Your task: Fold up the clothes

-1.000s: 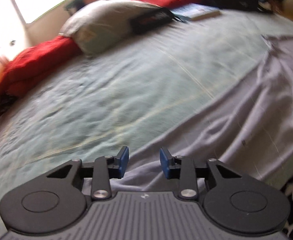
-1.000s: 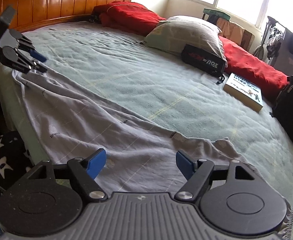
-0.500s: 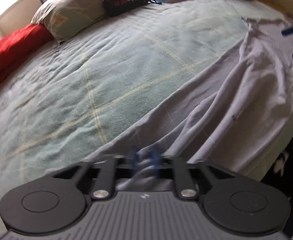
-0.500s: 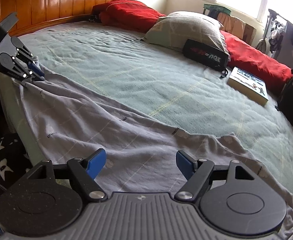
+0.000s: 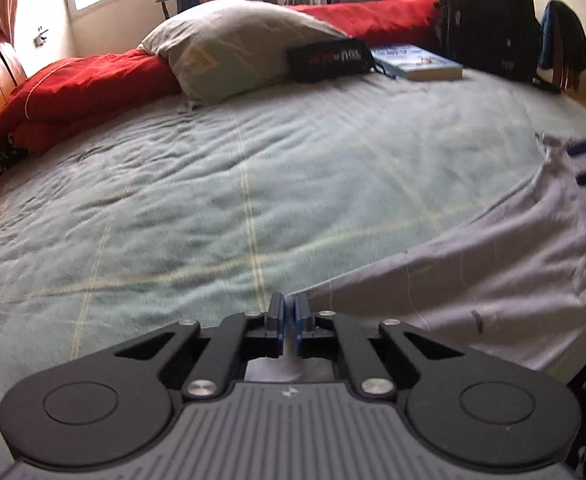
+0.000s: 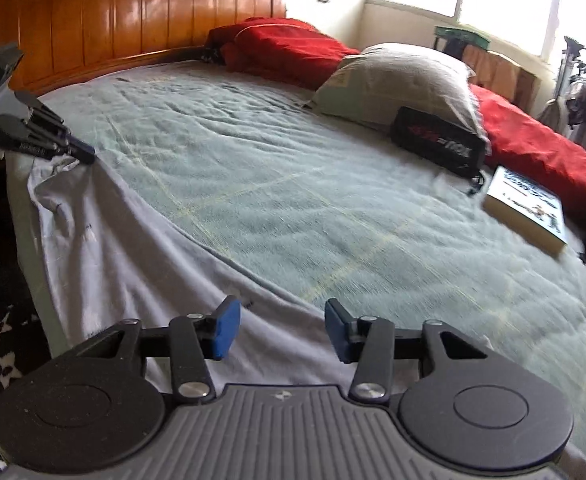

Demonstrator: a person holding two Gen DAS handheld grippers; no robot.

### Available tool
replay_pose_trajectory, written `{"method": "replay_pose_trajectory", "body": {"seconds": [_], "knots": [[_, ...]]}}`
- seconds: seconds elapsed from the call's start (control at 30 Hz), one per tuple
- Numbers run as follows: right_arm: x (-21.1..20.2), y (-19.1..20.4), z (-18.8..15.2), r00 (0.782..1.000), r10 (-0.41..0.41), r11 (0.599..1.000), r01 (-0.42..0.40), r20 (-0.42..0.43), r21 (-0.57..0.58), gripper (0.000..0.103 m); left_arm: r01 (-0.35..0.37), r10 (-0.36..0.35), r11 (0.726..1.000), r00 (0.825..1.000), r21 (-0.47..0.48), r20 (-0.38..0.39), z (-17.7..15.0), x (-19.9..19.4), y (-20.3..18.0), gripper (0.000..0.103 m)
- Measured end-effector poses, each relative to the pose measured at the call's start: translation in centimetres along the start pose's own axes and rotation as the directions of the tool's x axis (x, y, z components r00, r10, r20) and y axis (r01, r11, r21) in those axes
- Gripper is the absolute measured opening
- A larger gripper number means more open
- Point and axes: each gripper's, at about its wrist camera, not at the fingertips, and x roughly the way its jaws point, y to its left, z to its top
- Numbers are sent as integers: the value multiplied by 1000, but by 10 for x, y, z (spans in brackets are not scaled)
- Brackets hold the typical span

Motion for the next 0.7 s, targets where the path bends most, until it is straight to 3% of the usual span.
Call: {"method": "replay_pose_trajectory", "body": {"seconds": [0.17,0.23,0.3,0.4,0.5,0.53,0.67,0.7], "knots": [[22,5,9,998,54,998,-55,-36,-36,43,-45,49,998,995,-51,81,-4,-22,-2,13],[30,10,9,995,79,995,-82,-66,-48,29,-31,35,998,995,-50,93,-7,-32,-8,18],[42,9,6,989,108,994,-111,-104,-20,23,-1,5,999,996,-46,86,-14,-35,-16,26],[65,-3,2,981,134,989,-124,-139,76,23,45,-42,998,998,-54,41,-30,-28,-27,29],[72,-13,3,982,152,979,-134,-115,151,21,50,-57,993,996,-104,-67,-53,-13,-34,28],[72,-13,4,983,146,979,-128,-110,156,21,50,-57,993,997,-103,-58,-60,-18,-37,28],[55,5,8,991,83,995,-76,-102,66,23,33,-38,998,995,-54,-90,-68,-41,-43,33],[46,13,9,991,105,994,-101,-86,42,24,11,-14,999,996,-37,-85,-67,-46,-44,34]]}}
